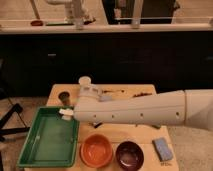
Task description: Wipe tray with brush
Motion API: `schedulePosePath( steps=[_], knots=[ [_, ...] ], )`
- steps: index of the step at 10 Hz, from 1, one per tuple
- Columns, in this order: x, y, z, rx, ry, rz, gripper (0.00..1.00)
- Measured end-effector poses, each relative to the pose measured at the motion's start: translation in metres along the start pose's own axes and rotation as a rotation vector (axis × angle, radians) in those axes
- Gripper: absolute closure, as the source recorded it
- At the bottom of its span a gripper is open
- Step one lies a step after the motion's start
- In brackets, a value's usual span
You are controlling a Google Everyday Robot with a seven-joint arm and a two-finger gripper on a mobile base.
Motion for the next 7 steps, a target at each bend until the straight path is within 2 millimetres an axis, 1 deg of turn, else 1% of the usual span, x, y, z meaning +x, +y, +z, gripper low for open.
schedulePosePath(
  steps=[1,3,4,6,7],
  knots=[
    [-0.005,0.003,0.01,-0.009,0.035,-0.036,1.0],
    [-0.017,0.01,0.021,-0.021,0.063,-0.087,1.0],
    [-0.019,0.014,0.026,-0.028,0.08,-0.111,1.0],
    [-0.027,0.021,0.03,-0.041,0.082,-0.142,1.0],
    [-0.026,0.02,0.03,-0.041,0.088,-0.143,1.0]
  ],
)
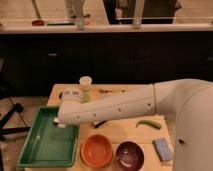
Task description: Wipe tray with brush
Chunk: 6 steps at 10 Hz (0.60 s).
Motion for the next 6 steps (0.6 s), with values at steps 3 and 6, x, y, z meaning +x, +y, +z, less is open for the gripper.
schedulePosePath(
  steps=[3,6],
  knots=[
    [-0.0002,0.0,0.0,0.0,-0.002,0.001,1.0],
    [-0.0014,0.0001,0.0001,0.0,-0.005,-0.006,1.0]
  ],
)
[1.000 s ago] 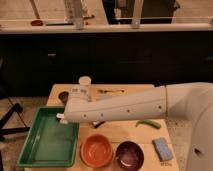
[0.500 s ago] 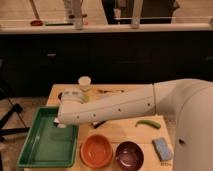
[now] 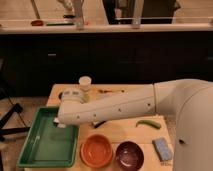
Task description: Wipe tray with brush
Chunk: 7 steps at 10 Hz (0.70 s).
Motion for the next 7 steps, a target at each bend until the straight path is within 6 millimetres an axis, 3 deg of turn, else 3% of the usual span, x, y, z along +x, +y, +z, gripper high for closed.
schedulePosePath(
  steps=[3,5,7],
  knots=[
    [-0.026,0.0,0.008,-0.042,-0.039,-0.119,1.0],
    [-0.062,0.003,0.017,-0.116,-0.067,-0.233,1.0],
    [-0.075,0.005,0.023,-0.199,-0.075,-0.292,1.0]
  ],
)
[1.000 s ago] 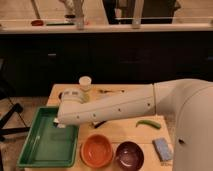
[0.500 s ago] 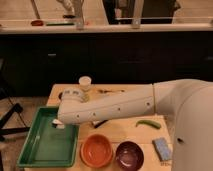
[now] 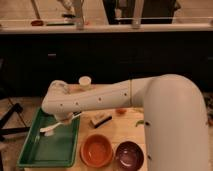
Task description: Wipe tray with brush
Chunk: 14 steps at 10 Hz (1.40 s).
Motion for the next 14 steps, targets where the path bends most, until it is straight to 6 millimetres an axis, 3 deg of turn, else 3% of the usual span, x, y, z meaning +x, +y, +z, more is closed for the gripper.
schedulePosePath(
  steps=[3,9,14],
  knots=[
    [-0.005,0.0,0.008,-0.097,0.012,-0.018,1.0],
    [0.011,0.004,0.009,-0.148,0.249,0.076,1.0],
    [0.018,0.013,0.037,-0.225,0.262,0.098,1.0]
  ],
)
